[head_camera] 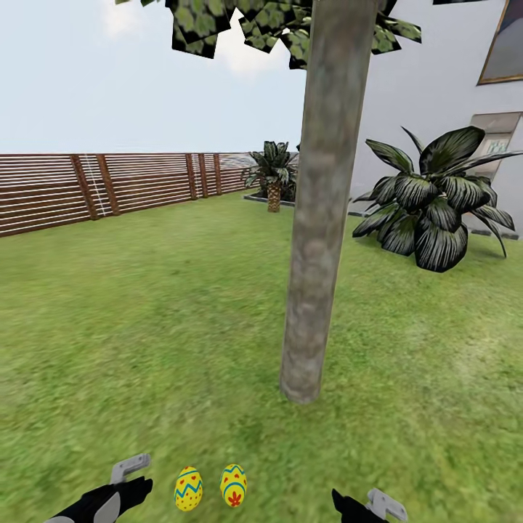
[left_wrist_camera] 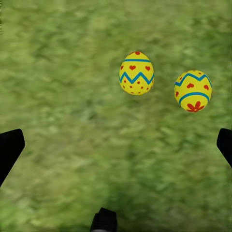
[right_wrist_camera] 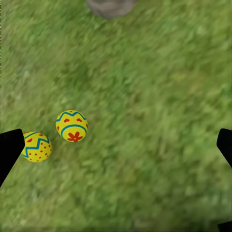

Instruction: Take the three Easter eggs out of the wicker basket on the lawn in the garden, then place them on the lawn next to a single tree (choose any tree) so that all three eggs are next to the same tree and none are left in the basket.

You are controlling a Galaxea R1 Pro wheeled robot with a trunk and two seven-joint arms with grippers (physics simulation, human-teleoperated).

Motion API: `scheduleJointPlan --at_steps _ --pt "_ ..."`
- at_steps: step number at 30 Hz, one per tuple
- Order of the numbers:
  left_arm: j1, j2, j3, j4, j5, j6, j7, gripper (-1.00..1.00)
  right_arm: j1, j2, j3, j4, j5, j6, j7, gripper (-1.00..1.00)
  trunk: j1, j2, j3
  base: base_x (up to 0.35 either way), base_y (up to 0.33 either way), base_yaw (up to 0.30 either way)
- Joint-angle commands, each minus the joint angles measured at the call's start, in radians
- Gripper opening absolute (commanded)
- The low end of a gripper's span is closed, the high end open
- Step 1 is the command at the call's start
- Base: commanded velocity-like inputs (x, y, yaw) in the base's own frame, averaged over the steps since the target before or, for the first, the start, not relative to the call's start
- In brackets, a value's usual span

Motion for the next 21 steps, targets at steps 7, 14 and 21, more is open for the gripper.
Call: scheduleJointPlan --at_steps 7,14,21 --pt "0.001 0.000 0.006 -0.002 0.003 0.007 0.002 1.00 0.000 -0.001 0.004 -0.001 -0.007 0.003 -0.004 1.00 -0.027 0.048 0.021 0.000 0.000 0.000" --pt "0.008 0.000 0.006 -0.002 0.001 0.004 -0.002 1.00 0.000 -0.001 0.004 -0.001 -0.007 0.003 -0.004 1.00 -0.027 0.048 0.021 0.000 0.000 -0.015" --pt "0.017 -0.001 0.006 -0.003 0.001 -0.015 -0.004 1.00 -0.001 -0.001 0.004 -0.001 -0.007 0.003 -0.004 1.00 -0.027 0.048 0.021 -0.025 0.000 -0.157"
